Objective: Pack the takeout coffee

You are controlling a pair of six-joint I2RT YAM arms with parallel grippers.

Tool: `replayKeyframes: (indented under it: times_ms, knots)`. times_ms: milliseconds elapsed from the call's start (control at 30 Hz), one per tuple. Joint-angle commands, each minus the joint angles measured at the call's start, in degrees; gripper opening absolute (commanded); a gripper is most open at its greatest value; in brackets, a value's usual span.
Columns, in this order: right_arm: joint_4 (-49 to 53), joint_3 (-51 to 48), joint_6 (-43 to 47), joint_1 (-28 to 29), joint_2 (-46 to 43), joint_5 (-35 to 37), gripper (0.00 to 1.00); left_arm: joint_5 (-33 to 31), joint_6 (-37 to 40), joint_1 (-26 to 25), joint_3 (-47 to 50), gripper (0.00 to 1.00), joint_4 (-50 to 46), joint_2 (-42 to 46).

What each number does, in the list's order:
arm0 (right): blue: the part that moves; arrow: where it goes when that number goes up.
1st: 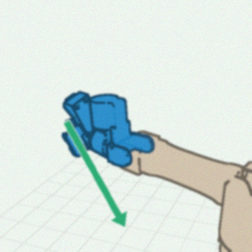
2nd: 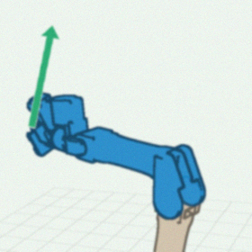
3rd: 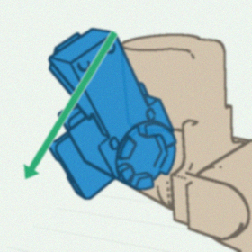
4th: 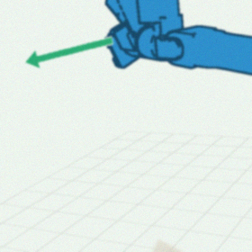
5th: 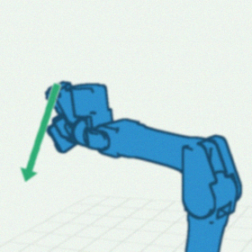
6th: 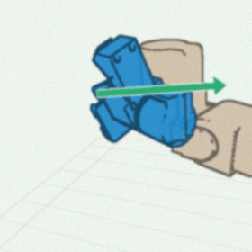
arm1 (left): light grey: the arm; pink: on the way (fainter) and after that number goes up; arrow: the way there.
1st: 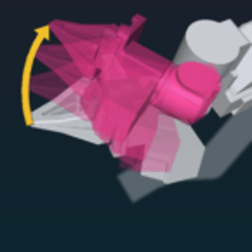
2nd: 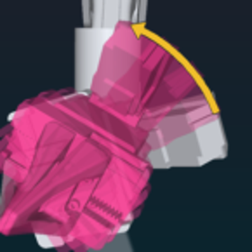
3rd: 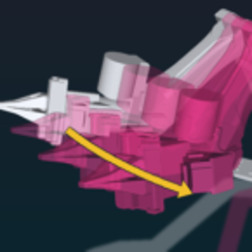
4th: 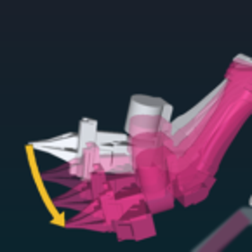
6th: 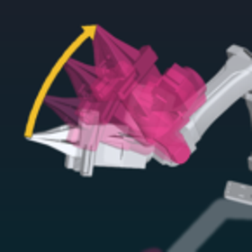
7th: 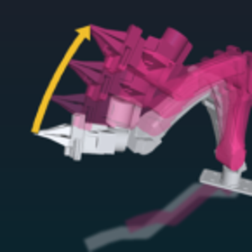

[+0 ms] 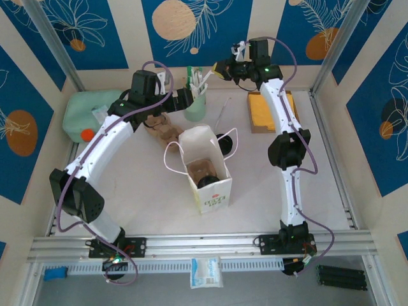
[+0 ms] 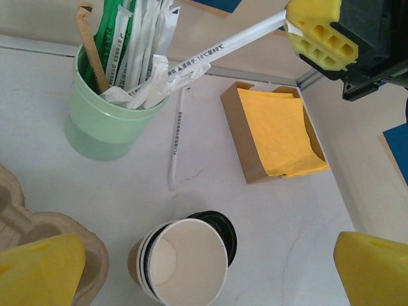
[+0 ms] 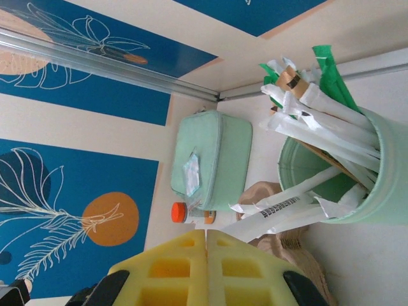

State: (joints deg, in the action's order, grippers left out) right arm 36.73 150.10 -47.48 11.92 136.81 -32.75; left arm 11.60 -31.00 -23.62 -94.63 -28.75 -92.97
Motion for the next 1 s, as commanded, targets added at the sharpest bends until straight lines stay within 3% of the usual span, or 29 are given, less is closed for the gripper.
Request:
replayKeyframes:
  times_ms: [0,667,967]
  knots:
    - [3.59,1.7,3.45,-0.73,-6.26,1.14,0.0,0.75,1.67,0.4,-2.31,0.99,-0.1,1.36]
    - [5.53,-15.09,12.28,0.5,-33.28,8.29,0.0,0.49,2.35,-0.54,-1.63,0.99,-2.18,7.55]
    - [5.19,-31.99,17.23,6.58,-51.47,14.58,0.0,-1.5,-0.58,-2.94,2.27,0.99,-3.37,13.68]
